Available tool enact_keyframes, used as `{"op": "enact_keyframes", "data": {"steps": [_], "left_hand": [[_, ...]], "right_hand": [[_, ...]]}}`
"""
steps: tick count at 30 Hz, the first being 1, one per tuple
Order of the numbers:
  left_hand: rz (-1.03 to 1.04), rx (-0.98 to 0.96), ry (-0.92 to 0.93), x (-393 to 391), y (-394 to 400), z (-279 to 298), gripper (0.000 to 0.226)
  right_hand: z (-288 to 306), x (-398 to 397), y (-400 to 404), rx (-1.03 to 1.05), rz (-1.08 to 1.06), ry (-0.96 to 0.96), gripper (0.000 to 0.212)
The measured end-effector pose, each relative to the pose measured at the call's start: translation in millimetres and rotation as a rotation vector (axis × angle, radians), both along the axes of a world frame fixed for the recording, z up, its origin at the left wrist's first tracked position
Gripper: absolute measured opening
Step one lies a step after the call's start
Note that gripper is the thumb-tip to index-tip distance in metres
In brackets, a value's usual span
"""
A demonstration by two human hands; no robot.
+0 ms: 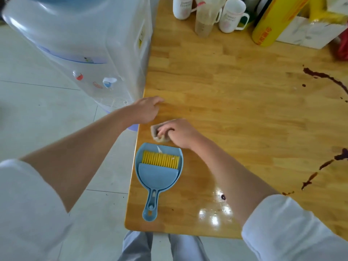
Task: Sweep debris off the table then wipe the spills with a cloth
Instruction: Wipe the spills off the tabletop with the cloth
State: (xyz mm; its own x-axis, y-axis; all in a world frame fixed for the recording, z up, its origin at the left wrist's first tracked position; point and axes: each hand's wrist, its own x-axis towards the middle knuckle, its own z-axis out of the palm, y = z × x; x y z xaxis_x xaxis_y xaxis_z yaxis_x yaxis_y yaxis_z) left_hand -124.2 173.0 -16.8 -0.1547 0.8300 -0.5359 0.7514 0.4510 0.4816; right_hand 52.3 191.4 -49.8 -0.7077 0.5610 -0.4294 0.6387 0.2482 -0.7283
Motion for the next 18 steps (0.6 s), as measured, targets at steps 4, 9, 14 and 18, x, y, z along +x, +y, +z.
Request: {"op": "enact_keyframes", "data": {"steps": [4, 9, 14, 18], "left_hand": [[-0.072, -0.023, 0.035, 3, -12, 0, 0.049], [-0.071, 0.033, 0.046, 7, -17, 7, 0.050], [0.050, -0.054, 0.200, 20, -53, 7, 0.063], [0.077, -0.286, 0.284, 59, -78, 14, 0.118]], "right_hand": [[6, 33, 33, 0.036, -0.516, 0.042, 0.047], [-1, -25, -10, 0.105, -0.247, 0.076, 0.038], [-2, 28, 3, 0.111, -0.300, 0.067, 0.042], [1, 95, 7, 0.211, -0.576, -0.033, 0.040]]}}
